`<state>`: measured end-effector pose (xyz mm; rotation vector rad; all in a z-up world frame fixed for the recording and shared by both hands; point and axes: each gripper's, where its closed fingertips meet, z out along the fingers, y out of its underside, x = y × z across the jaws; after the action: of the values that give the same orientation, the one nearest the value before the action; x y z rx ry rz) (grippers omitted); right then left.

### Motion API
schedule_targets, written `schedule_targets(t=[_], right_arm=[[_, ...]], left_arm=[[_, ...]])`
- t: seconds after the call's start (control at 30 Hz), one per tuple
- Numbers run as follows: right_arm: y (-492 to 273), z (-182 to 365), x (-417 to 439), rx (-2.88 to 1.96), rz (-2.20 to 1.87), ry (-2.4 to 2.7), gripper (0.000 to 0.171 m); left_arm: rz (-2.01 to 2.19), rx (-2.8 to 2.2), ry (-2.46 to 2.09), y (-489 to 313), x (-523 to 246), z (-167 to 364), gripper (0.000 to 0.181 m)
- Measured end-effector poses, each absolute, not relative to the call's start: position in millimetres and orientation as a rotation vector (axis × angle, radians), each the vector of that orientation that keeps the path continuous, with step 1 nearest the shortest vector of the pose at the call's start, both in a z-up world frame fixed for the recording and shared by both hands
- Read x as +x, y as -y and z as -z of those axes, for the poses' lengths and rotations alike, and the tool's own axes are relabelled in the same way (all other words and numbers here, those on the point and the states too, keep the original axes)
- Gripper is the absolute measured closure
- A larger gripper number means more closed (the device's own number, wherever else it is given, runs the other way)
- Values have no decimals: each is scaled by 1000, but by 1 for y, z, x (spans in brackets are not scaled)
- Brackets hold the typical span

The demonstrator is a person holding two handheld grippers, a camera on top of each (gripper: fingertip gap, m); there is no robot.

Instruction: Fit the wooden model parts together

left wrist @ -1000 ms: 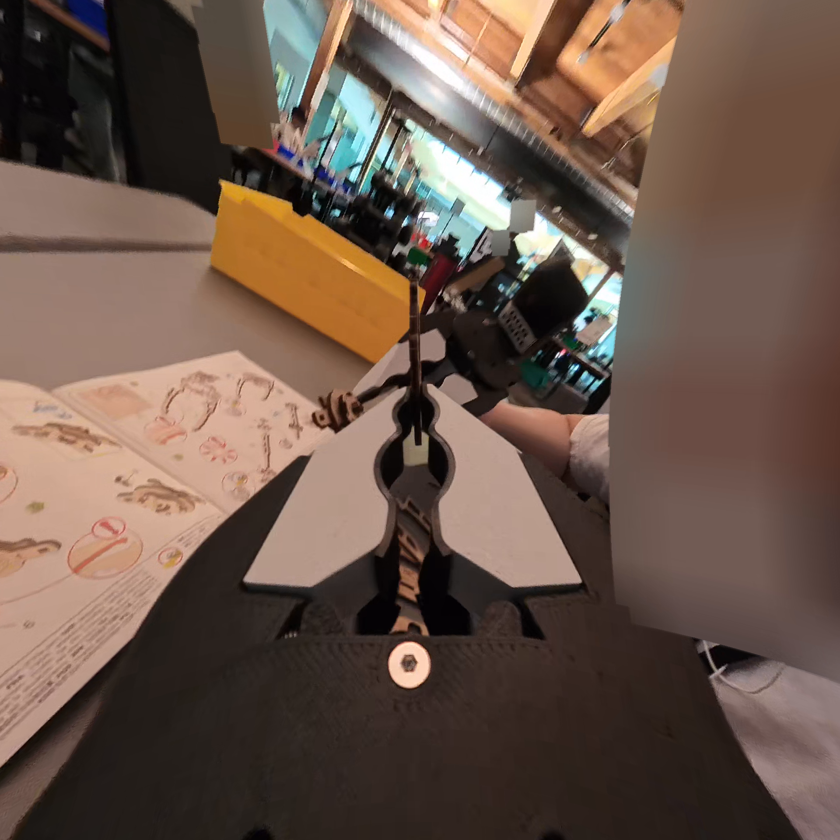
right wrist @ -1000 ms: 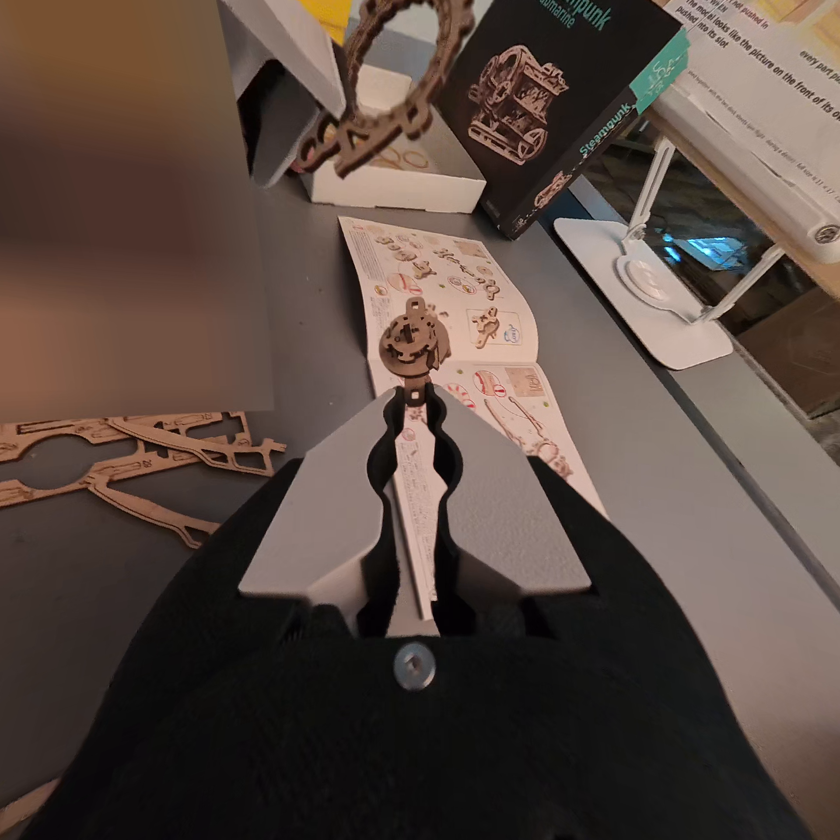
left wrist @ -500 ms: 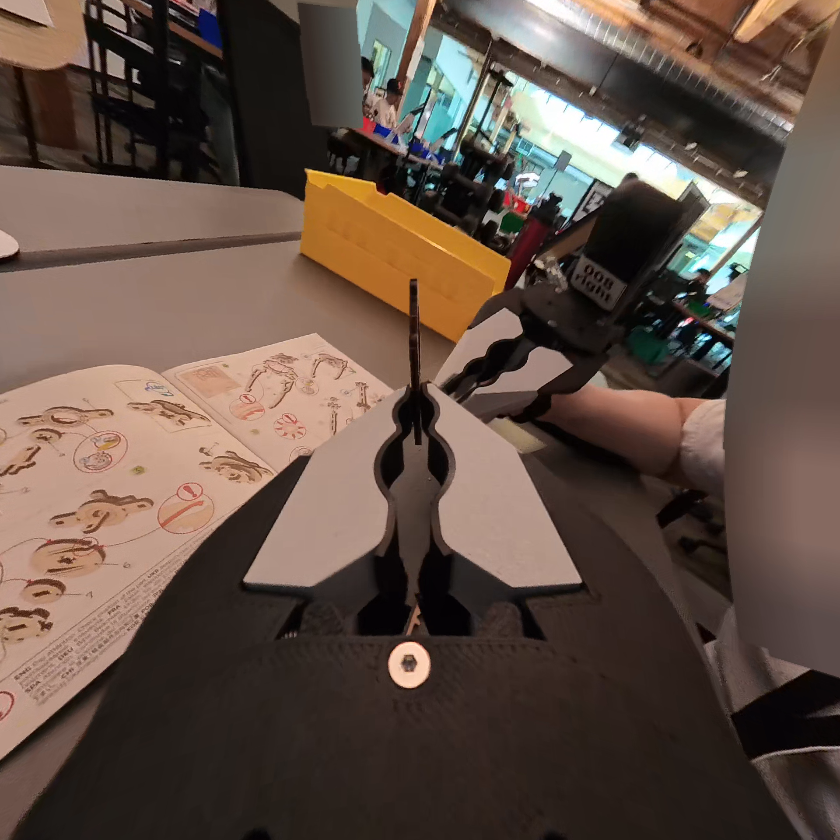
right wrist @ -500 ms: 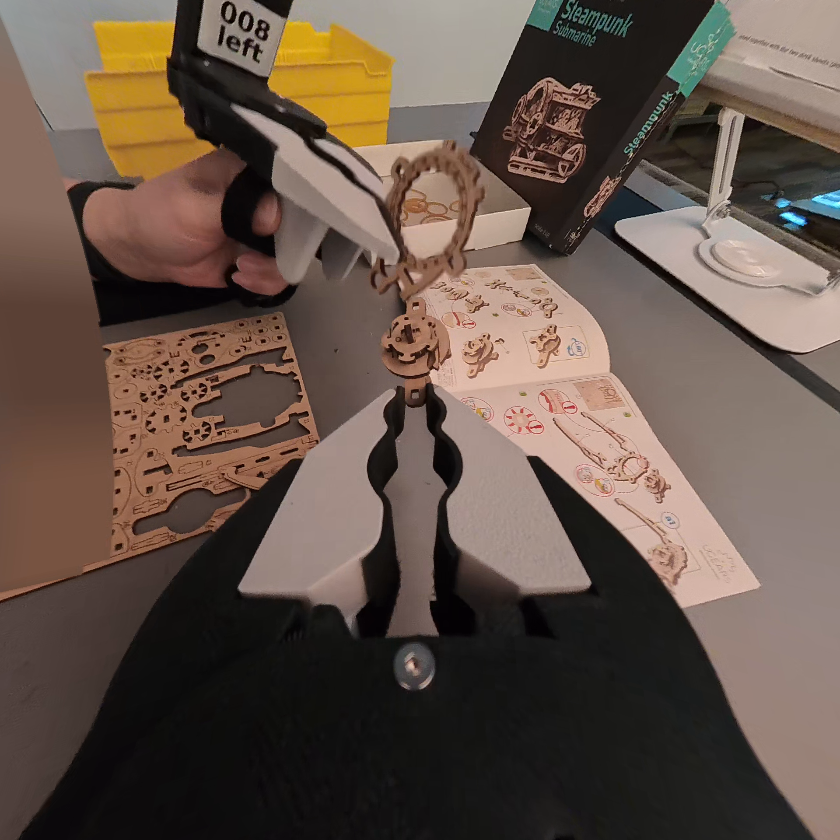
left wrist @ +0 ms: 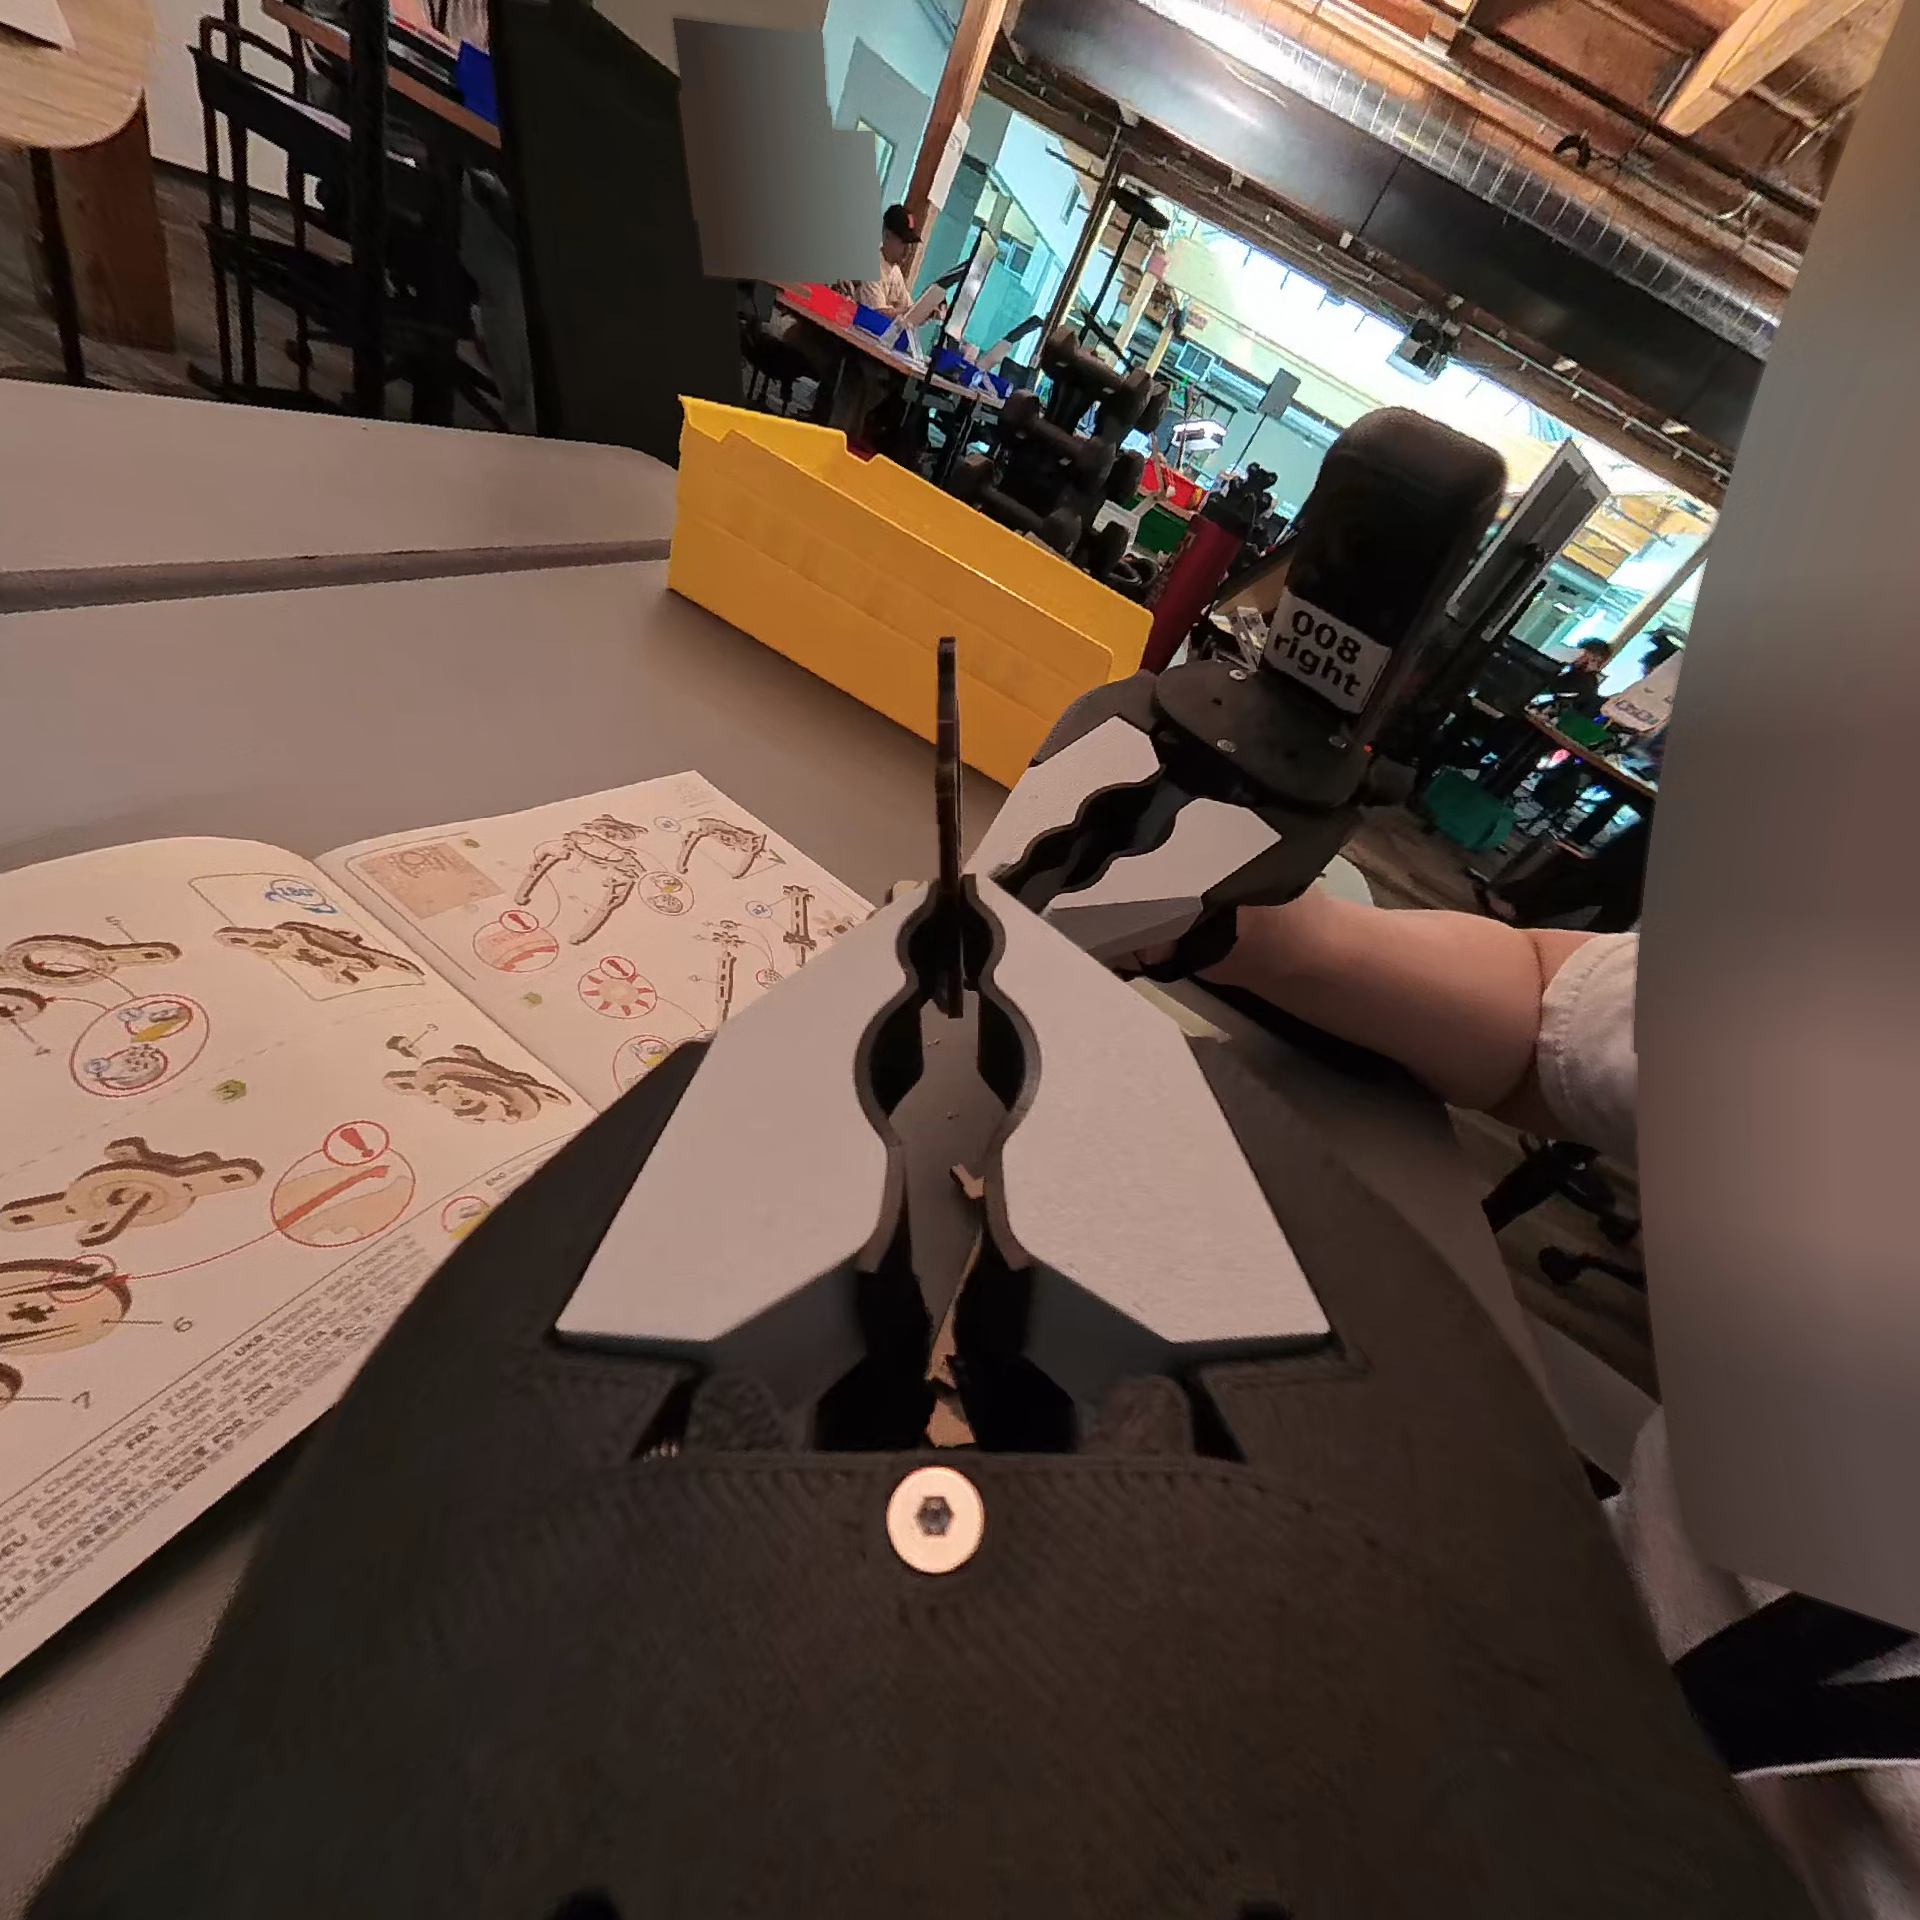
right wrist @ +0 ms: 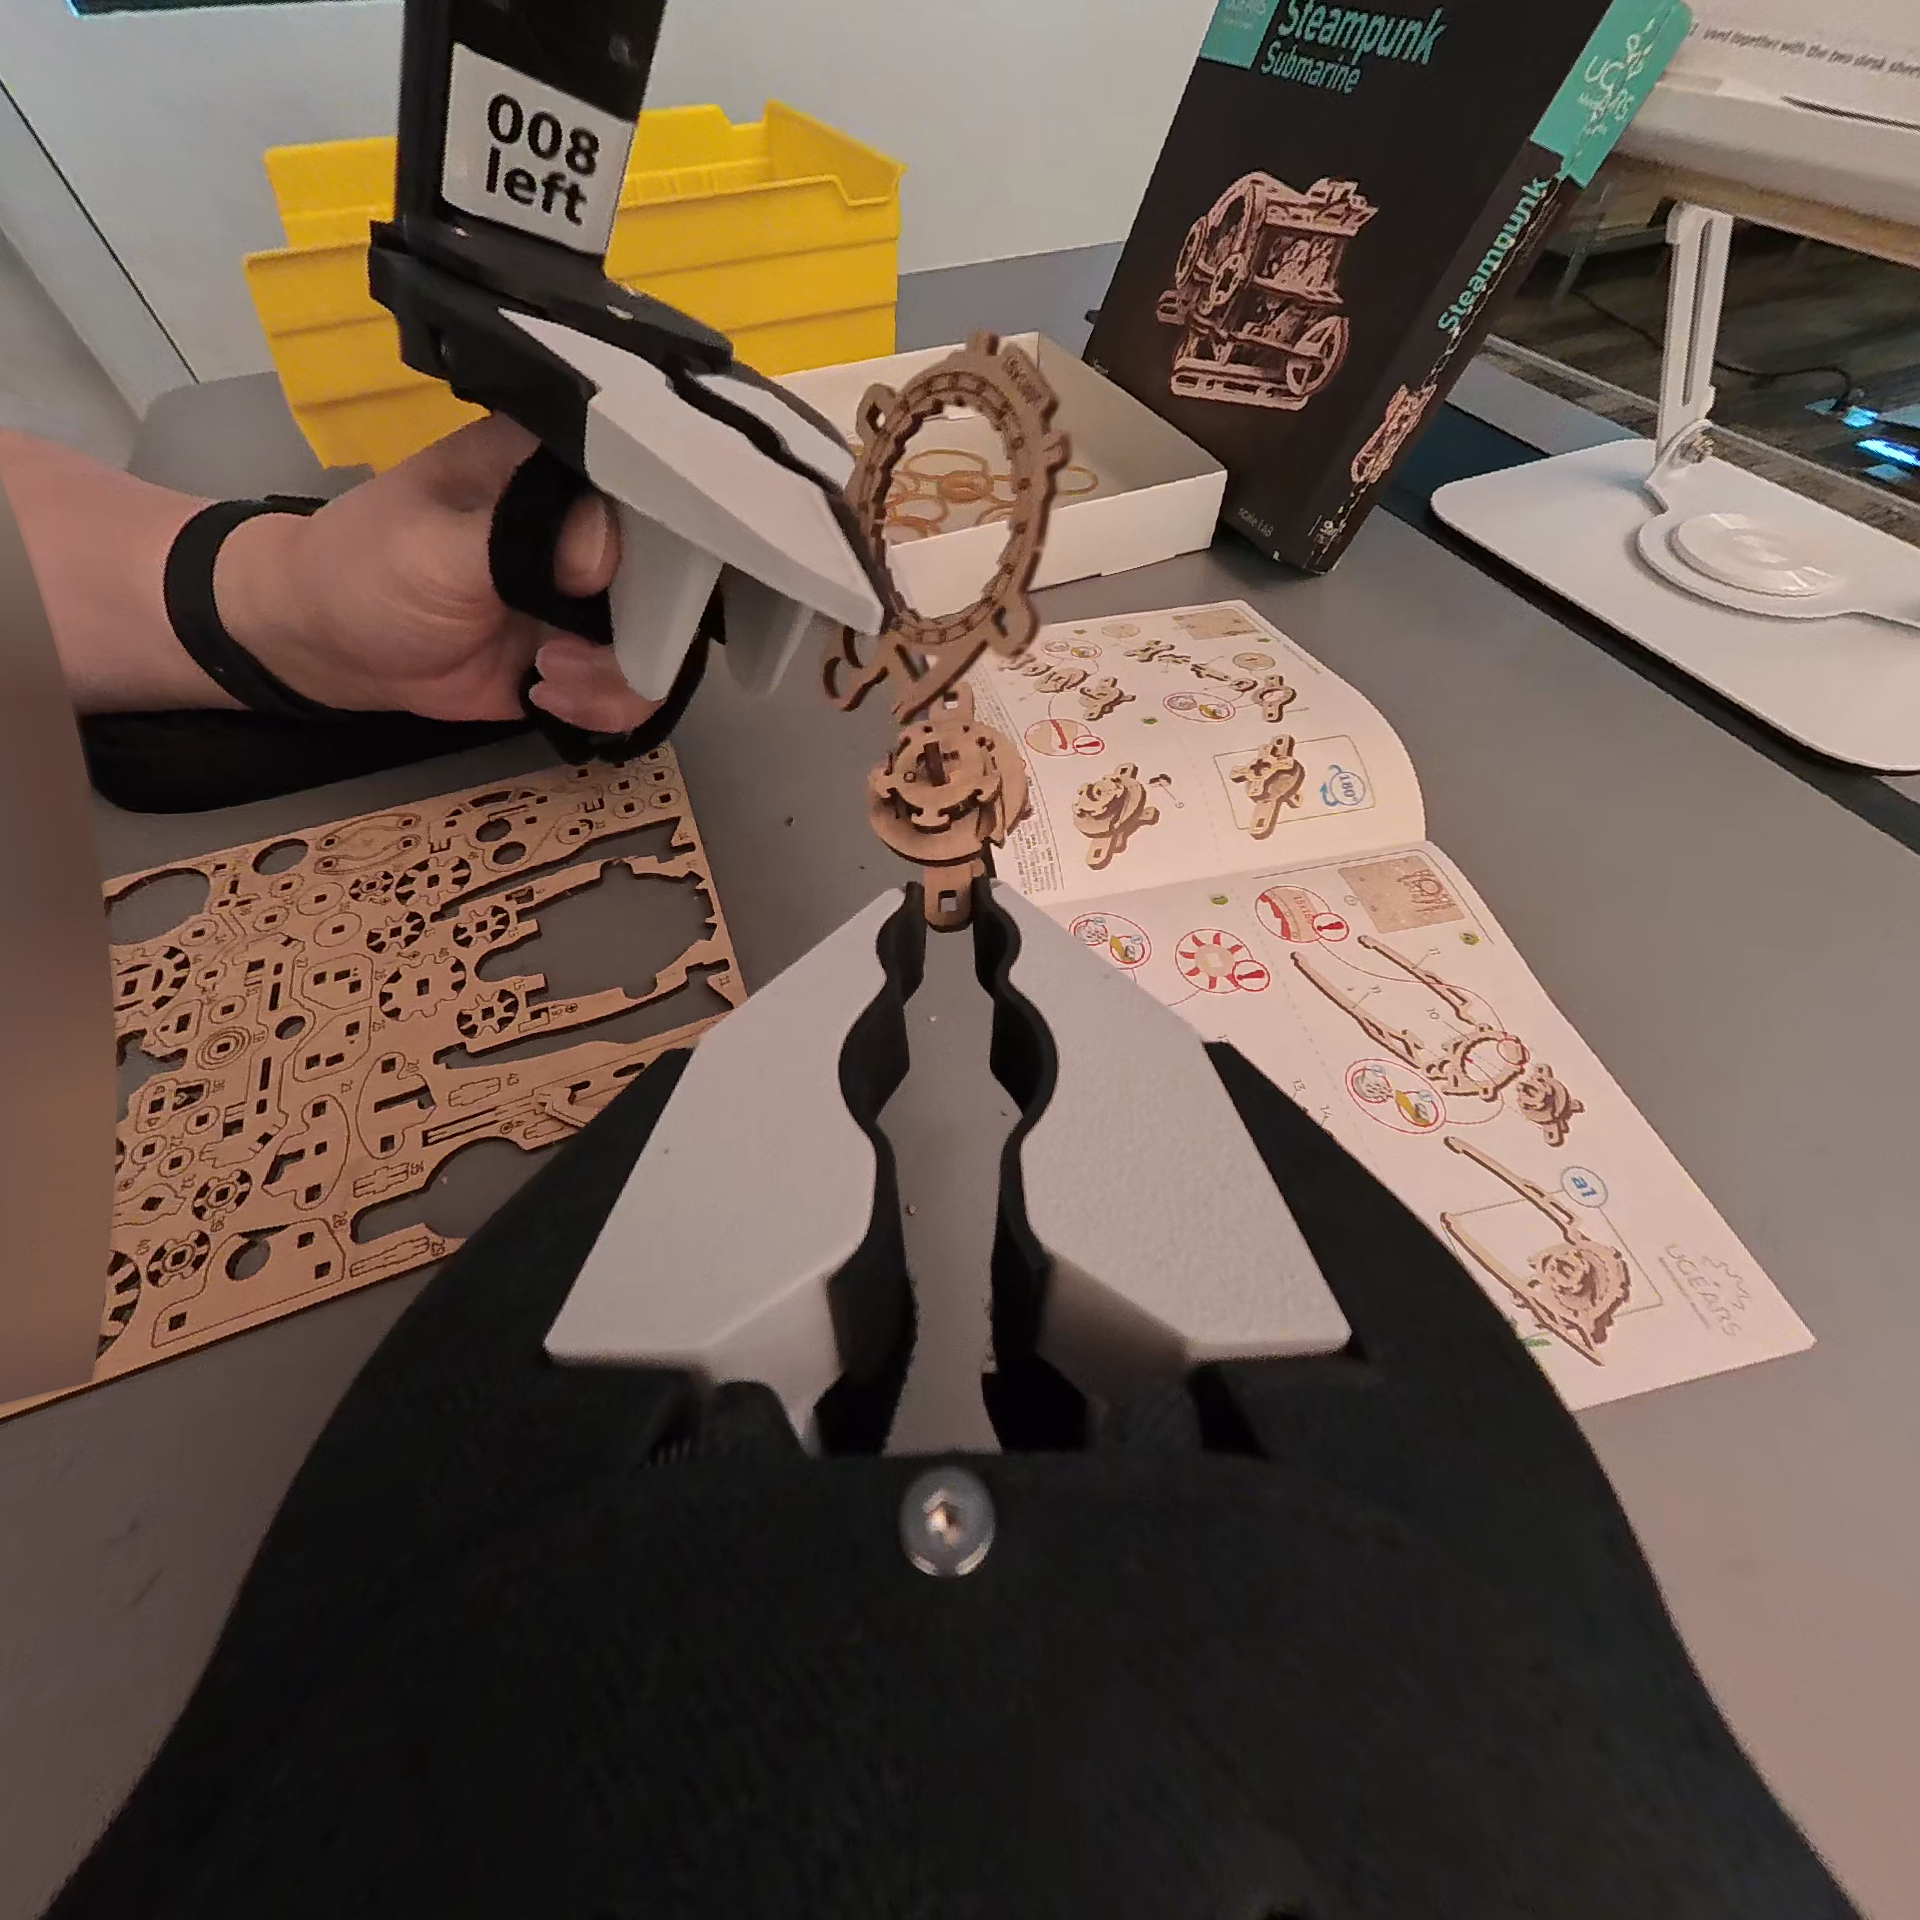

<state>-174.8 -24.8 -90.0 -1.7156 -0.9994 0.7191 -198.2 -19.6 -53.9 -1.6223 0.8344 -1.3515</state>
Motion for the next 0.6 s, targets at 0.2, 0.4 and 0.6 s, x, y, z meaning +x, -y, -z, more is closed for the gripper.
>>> schedule_targets(t=[0.2, 0.4, 0.6], right_arm=[[24, 90, -173, -1720, -727, 990, 163], [26, 89, -176, -1710, -730, 1001, 163], [26, 85, -175, -1694, -745, 995, 163]], left_arm=[[1389, -1611, -807, 23, -195, 51, 181], [1357, -1603, -800, 19, -199, 50, 181], [1290, -1593, -800, 16, -202, 49, 181]])
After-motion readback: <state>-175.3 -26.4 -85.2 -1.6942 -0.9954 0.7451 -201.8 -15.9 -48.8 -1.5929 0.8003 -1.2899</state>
